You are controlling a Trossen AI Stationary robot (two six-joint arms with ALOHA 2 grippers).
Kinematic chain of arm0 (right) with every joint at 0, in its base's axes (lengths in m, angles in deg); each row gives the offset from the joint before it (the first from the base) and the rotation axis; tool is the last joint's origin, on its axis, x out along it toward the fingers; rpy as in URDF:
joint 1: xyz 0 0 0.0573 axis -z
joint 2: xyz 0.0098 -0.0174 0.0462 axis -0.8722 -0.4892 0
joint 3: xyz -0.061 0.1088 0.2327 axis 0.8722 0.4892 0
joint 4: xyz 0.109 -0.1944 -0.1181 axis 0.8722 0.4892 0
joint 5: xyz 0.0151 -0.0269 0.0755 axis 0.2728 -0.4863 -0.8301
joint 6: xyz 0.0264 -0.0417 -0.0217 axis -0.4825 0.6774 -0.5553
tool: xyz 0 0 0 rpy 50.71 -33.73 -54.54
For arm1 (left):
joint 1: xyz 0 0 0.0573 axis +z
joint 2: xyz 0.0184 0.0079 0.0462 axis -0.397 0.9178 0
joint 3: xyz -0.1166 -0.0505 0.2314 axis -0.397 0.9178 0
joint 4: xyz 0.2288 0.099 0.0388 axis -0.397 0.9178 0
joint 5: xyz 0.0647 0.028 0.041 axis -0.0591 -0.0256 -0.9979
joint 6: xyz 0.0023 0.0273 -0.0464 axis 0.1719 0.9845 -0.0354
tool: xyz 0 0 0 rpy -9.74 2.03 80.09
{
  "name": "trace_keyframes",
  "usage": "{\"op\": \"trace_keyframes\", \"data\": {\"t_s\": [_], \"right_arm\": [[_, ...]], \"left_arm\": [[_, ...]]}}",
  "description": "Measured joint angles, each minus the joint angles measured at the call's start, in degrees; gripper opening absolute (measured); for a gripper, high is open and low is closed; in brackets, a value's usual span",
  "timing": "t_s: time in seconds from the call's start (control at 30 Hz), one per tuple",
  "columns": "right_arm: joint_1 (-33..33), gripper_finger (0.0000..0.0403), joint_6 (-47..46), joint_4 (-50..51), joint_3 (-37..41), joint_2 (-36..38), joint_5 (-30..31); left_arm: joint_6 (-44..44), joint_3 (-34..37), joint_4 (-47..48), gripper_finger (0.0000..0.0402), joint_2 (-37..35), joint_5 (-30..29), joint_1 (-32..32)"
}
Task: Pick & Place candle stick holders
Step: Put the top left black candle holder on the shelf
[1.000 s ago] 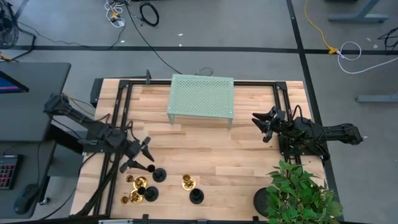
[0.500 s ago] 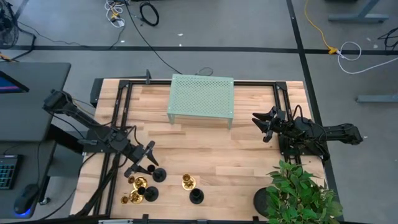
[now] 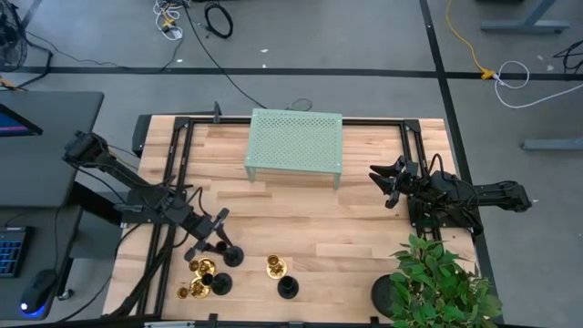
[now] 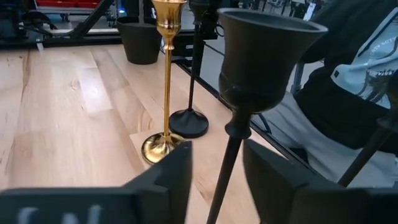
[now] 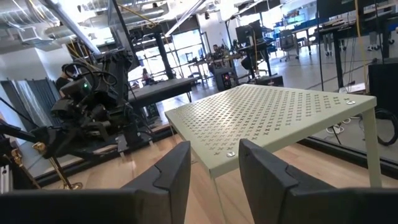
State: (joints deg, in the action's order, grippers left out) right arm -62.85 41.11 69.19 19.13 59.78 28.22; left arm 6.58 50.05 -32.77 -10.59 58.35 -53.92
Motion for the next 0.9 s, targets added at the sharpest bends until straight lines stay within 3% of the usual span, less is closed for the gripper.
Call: {"op": "trace_keyframes", "data": {"t_s": [0.17, 0.23, 0.43, 0.7, 0.9], "right_arm": [[0.0, 0.0137, 0.0, 0.0, 0.0, 0.0, 0.0], [0.0, 0.0137, 0.0, 0.0, 0.0, 0.0, -0.1], [0.0, 0.0137, -1.1, 0.0, 0.0, 0.0, -1.7], [0.0, 0.0137, -1.3, 0.0, 0.0, 0.0, -1.6], [0.0, 0.0137, -1.3, 0.0, 0.0, 0.0, -1.6]], "left_arm": [[1.5, 0.0, 0.0, 0.0033, 0.0, 0.1, 0.0], [2.6, 0.0, -0.2, 0.0015, 0.0, 0.5, 0.0], [2.9, 0.0, -0.1, 0.0018, 0.0, -2.3, 0.0], [2.9, -0.5, 0.5, 0.0013, 0.0, -10.7, 0.6], [3.5, -7.6, 6.4, 0.0013, 0.0, -14.3, 3.7]]}}
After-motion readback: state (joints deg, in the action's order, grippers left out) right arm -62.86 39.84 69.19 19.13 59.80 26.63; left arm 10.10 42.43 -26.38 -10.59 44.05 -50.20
